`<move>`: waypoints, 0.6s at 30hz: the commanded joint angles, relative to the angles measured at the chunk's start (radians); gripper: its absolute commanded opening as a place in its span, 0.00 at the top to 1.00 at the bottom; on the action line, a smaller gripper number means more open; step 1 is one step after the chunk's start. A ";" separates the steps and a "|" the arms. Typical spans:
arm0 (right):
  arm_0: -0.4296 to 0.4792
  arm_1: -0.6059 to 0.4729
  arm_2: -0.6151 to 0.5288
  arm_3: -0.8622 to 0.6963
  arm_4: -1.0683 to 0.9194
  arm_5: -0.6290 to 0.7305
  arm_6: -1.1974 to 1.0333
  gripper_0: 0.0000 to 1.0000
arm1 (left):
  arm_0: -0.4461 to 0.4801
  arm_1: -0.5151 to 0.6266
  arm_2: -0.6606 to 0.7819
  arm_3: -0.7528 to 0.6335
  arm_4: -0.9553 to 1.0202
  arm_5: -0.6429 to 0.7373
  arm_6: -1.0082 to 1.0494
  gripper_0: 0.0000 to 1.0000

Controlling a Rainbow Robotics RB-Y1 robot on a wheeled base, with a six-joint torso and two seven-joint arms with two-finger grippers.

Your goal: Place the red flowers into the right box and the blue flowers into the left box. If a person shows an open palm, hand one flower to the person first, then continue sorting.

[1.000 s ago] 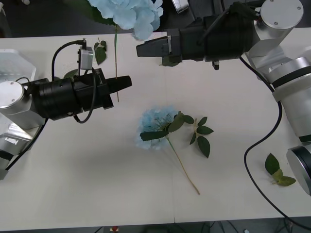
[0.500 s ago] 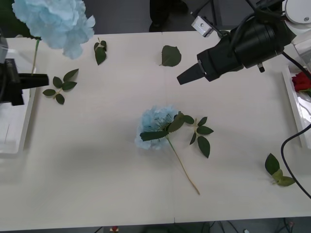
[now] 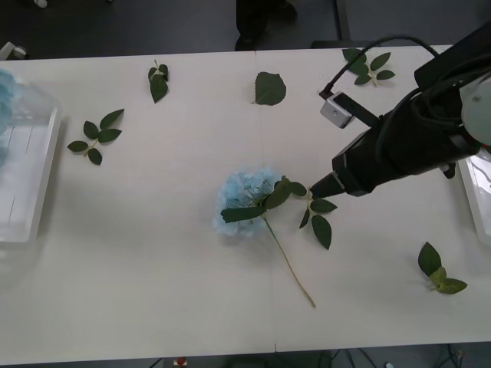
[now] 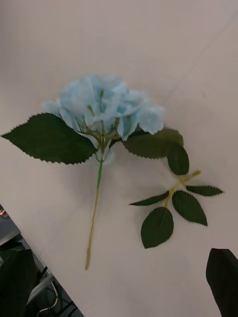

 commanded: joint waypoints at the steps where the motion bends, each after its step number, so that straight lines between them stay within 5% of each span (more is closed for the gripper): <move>1: 0.091 -0.054 0.061 -0.103 0.107 -0.015 -0.053 0.00 | 0.024 0.056 0.039 0.106 -0.105 -0.008 -0.049 1.00; 16: 0.171 -0.021 0.340 -0.163 0.489 -0.201 -0.219 0.00 | 0.030 0.056 -0.044 0.257 -0.245 -0.212 -0.053 1.00; 18: 0.171 0.005 0.357 -0.161 0.526 -0.198 -0.248 0.00 | 0.033 0.056 -0.056 0.256 -0.263 -0.230 -0.053 0.91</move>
